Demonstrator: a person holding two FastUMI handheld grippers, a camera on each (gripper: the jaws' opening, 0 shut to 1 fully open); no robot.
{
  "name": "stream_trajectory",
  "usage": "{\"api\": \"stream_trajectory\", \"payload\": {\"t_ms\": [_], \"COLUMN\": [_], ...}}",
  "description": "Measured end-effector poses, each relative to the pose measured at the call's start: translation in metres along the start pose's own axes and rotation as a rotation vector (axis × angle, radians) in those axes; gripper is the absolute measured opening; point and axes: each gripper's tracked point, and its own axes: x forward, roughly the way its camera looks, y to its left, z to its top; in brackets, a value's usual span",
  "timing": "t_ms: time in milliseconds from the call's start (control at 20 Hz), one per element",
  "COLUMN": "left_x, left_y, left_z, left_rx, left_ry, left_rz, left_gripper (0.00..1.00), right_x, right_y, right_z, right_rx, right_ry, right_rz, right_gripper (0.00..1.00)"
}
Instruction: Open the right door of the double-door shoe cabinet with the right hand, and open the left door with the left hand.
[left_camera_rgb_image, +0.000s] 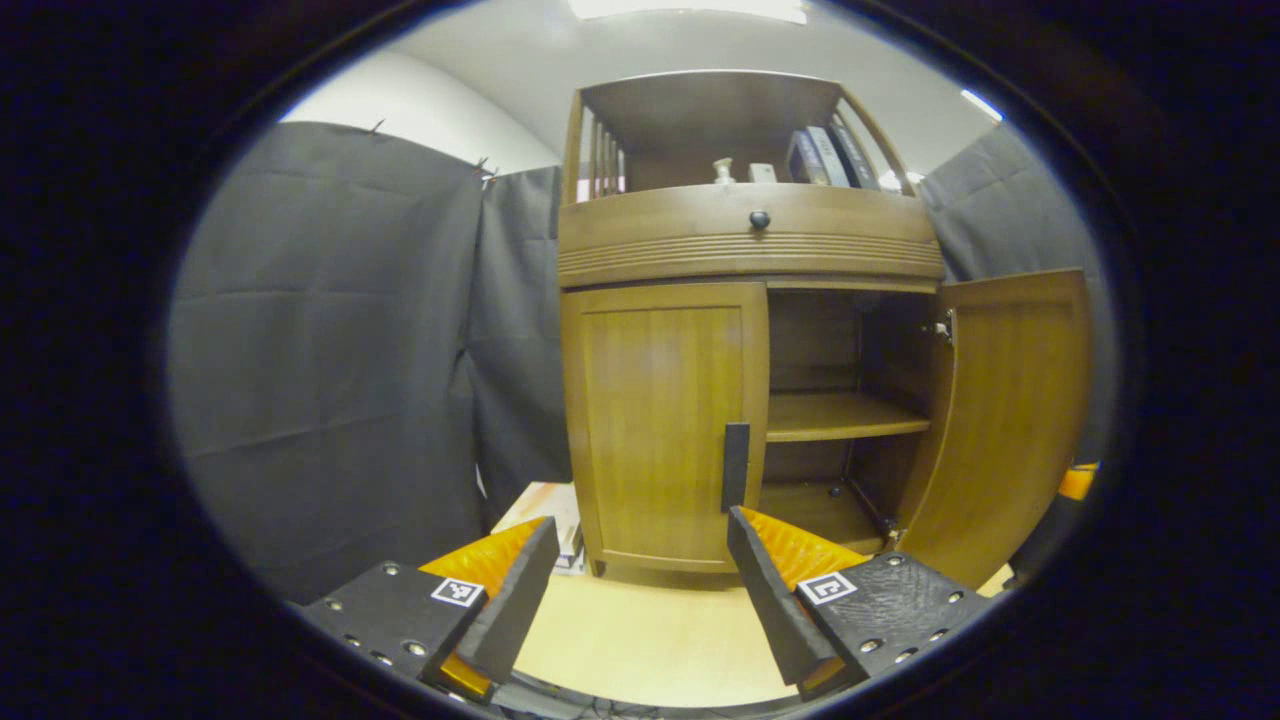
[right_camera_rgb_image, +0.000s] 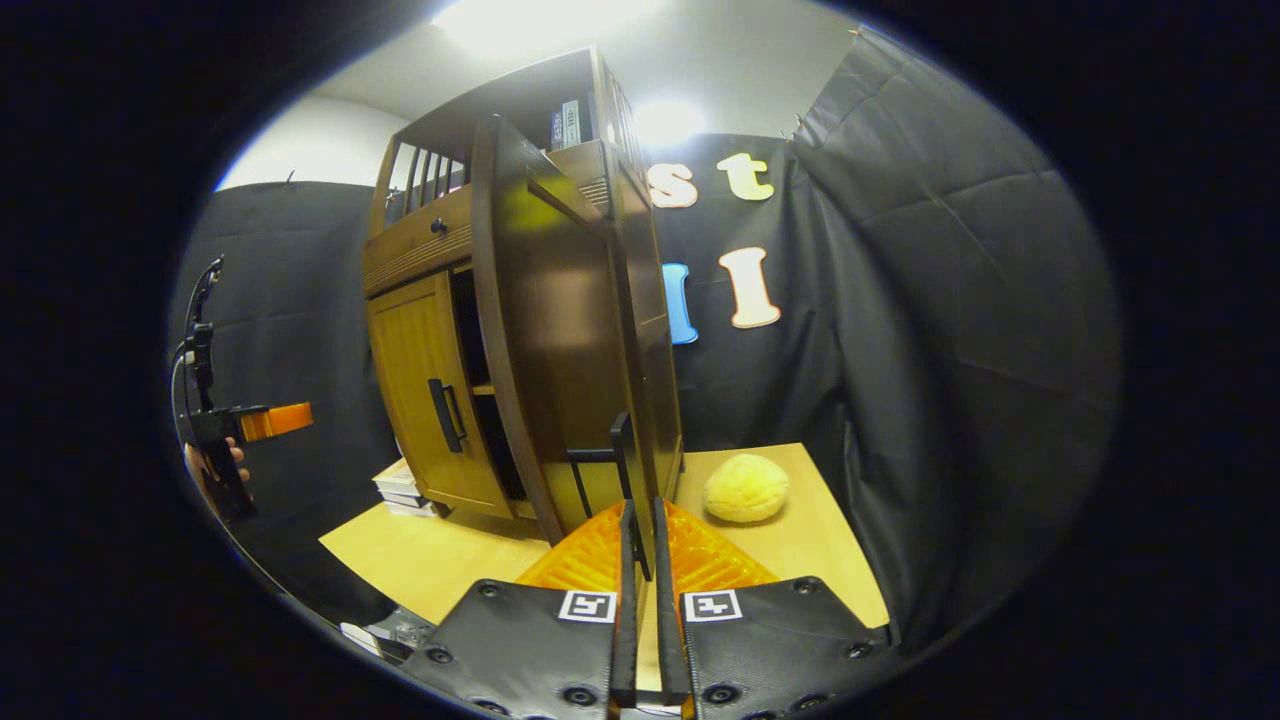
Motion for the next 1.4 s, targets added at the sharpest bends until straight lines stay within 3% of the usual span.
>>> {"api": "stream_trajectory", "payload": {"t_ms": [100,200,250,550,600,700,900,950,1000,1400], "left_x": [0.02,0.04,0.051,0.121,0.133,0.15,0.179,0.186,0.193,0.231], "left_y": [-0.006,-0.013,-0.015,-0.032,-0.039,-0.048,-0.072,-0.078,-0.085,-0.101], "left_z": [-0.005,-0.008,-0.008,-0.004,-0.004,-0.001,-0.003,-0.004,-0.008,-0.037], "left_rx": [-0.022,-0.073,-0.091,-0.109,-0.105,-0.093,-0.071,-0.071,-0.073,-0.092], "left_ry": [0.001,0.002,0.0,-0.026,-0.03,-0.049,-0.064,-0.062,-0.054,-0.01], "left_rz": [-0.033,-0.069,-0.077,-0.195,-0.223,-0.267,-0.327,-0.343,-0.363,-0.337], "left_gripper": [0.99,0.99,0.99,0.99,0.99,0.99,0.99,0.99,0.99,0.99], "right_x": [-0.011,-0.021,-0.025,-0.034,-0.033,-0.031,-0.023,-0.024,-0.024,-0.025], "right_y": [-0.002,0.0,0.004,0.046,0.057,0.074,0.098,0.101,0.103,0.113], "right_z": [0.003,0.007,0.014,0.032,0.032,0.029,0.023,0.022,0.023,0.023], "right_rx": [0.022,0.042,0.054,0.049,0.052,0.063,0.079,0.08,0.082,0.122], "right_ry": [0.004,0.004,-0.013,-0.076,-0.085,-0.089,-0.087,-0.092,-0.099,-0.077], "right_rz": [-0.046,-0.092,-0.117,-0.189,-0.18,-0.179,-0.194,-0.209,-0.225,-0.311], "right_gripper": [0.0,0.0,0.08,0.07,0.18,0.27,1.0,0.92,0.98,0.98]}}
